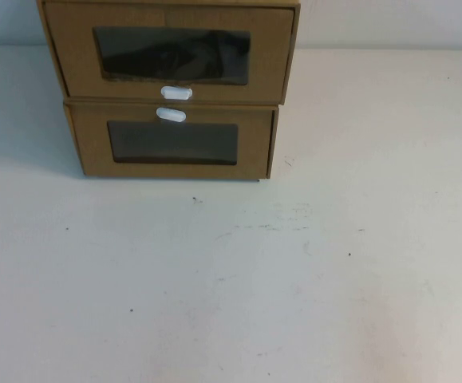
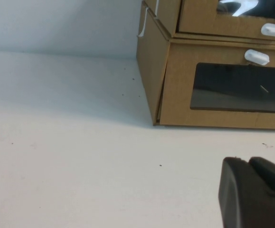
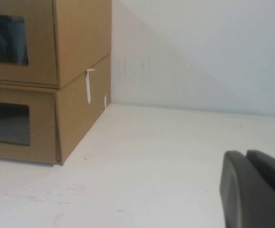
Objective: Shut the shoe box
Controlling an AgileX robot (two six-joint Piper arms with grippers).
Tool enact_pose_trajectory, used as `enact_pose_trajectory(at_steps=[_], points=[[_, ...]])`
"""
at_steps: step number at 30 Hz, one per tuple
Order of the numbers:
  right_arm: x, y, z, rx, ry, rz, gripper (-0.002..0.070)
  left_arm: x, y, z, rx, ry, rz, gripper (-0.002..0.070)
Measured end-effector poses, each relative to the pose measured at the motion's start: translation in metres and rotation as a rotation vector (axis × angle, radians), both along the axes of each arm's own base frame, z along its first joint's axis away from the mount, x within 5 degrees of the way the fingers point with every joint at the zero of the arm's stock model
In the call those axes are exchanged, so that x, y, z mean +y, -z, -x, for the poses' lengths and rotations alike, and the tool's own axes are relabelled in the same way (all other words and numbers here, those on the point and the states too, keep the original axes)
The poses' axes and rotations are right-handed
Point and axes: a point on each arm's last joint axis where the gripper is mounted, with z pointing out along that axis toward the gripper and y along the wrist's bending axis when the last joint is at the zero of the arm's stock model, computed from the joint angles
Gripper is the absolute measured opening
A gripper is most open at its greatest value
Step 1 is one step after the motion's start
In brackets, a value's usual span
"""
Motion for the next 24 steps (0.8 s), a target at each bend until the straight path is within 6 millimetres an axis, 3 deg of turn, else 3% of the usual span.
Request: enact_pose_trajectory(at_steps=[10,18,24], points=[[-0.001,0.009,-0.001,0.026,0.013,0.052,-0.0013,0.000,0.000,0.000,0.000,0.000,0.000,-0.0005],[0.000,0.039,-0.001,0.268,0.000,0.073,-0.0013,0.000,0.000,0.000,0.000,0.000,0.000,-0.0005],[0.000,0.044,0.001,0.319,-0.005,0.089,-0.0013,0.000,0.000,0.000,0.000,0.000,0.000,-0.0005]])
